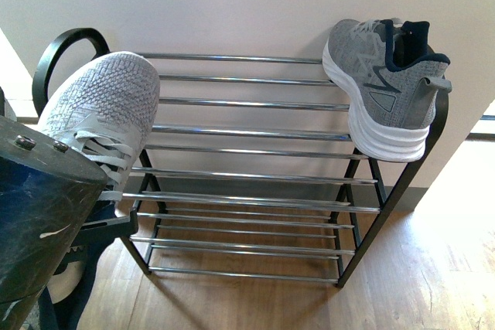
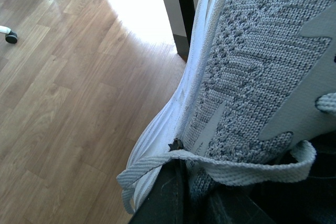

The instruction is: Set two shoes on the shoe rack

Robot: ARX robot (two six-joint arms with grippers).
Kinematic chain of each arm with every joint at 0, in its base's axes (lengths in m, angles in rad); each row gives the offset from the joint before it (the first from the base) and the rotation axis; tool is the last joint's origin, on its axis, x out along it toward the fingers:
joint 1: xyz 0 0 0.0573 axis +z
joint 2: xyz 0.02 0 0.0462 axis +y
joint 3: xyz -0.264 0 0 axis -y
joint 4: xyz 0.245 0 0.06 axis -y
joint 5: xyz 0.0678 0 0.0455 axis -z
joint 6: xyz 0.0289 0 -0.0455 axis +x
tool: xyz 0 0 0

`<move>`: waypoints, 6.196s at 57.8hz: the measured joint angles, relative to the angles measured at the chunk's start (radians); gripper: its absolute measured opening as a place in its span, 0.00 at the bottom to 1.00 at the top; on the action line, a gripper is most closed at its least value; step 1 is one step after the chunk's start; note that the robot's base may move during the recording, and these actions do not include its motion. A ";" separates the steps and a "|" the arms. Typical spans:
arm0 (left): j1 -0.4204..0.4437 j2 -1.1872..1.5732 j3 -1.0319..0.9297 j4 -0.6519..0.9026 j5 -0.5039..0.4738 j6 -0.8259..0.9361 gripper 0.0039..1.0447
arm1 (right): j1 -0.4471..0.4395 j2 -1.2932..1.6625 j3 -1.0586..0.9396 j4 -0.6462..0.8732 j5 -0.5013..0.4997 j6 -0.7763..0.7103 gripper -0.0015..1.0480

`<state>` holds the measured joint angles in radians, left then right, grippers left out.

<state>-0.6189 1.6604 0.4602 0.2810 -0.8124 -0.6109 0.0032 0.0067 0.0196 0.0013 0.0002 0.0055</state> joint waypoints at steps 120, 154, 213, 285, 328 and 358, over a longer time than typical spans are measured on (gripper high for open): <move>-0.051 0.327 0.958 -0.492 0.377 -0.064 0.02 | -0.001 -0.003 0.000 -0.003 0.002 -0.002 0.91; -0.056 0.294 0.929 -0.520 0.502 -0.286 0.02 | -0.001 -0.003 0.000 -0.003 0.002 -0.002 0.91; -0.031 0.356 0.956 -0.538 0.541 -0.224 0.02 | -0.001 -0.003 0.000 -0.003 0.002 -0.002 0.91; 0.111 0.653 1.209 -0.381 0.711 -0.113 0.53 | -0.001 -0.003 0.000 -0.003 0.002 -0.002 0.91; 0.100 0.294 0.937 -0.255 0.354 0.035 0.91 | -0.001 -0.003 0.000 -0.003 0.002 -0.002 0.91; 0.336 -0.159 0.037 0.720 0.536 0.589 0.11 | -0.001 -0.003 0.000 -0.003 0.002 -0.002 0.91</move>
<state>-0.2832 1.5017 0.4969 1.0012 -0.2760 -0.0223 0.0025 0.0040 0.0196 -0.0013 0.0021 0.0040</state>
